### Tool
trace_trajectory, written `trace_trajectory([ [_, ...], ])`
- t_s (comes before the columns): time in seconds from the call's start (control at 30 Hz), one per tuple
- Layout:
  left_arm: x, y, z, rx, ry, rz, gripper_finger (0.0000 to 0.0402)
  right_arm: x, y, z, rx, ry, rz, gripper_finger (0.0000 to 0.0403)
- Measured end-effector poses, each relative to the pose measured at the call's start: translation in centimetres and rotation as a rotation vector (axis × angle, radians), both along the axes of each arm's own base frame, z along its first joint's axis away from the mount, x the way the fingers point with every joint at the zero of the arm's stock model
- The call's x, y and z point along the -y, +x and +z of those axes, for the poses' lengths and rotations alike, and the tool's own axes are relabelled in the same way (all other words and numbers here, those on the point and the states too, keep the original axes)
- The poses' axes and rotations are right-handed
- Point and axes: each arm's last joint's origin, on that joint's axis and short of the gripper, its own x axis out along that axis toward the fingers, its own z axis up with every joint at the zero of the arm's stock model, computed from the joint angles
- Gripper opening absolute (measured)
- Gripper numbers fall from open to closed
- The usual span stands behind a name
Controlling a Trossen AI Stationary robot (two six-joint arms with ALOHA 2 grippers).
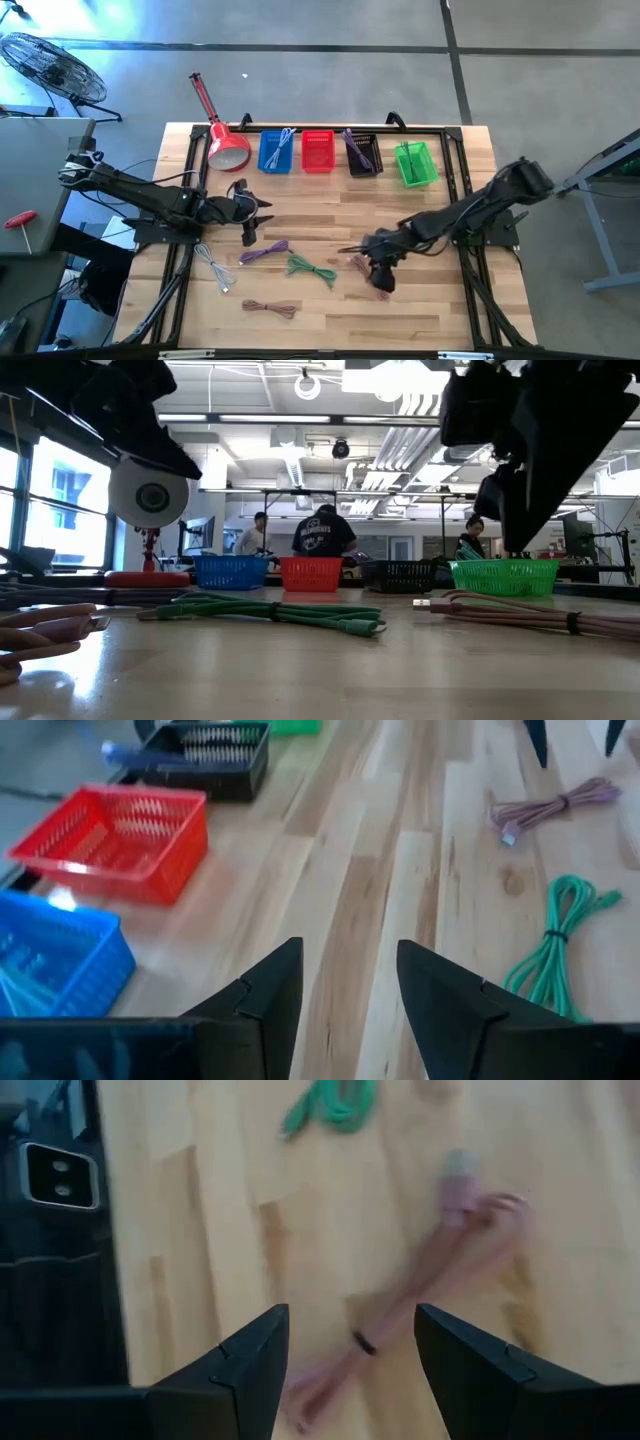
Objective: Pick & Place USB Port
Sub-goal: Put the right pink charger cable into the red bin
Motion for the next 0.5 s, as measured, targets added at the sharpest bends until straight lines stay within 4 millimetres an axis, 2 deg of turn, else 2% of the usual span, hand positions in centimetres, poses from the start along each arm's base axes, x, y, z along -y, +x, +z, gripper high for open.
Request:
trace_trajectory([
  [0.3, 0.0, 0.1, 0.2, 0.002, 0.051, -0.033, 0.0159, -0.9, 3.1, -0.7, -0.224, -0.118, -0.014, 0.0208],
  [0.5, 0.0, 0.1, 0.2, -0.001, 0.065, -0.038, 0.0159, -1.0, 4.2, -0.9, -0.272, -0.153, -0.012, 0.0208],
])
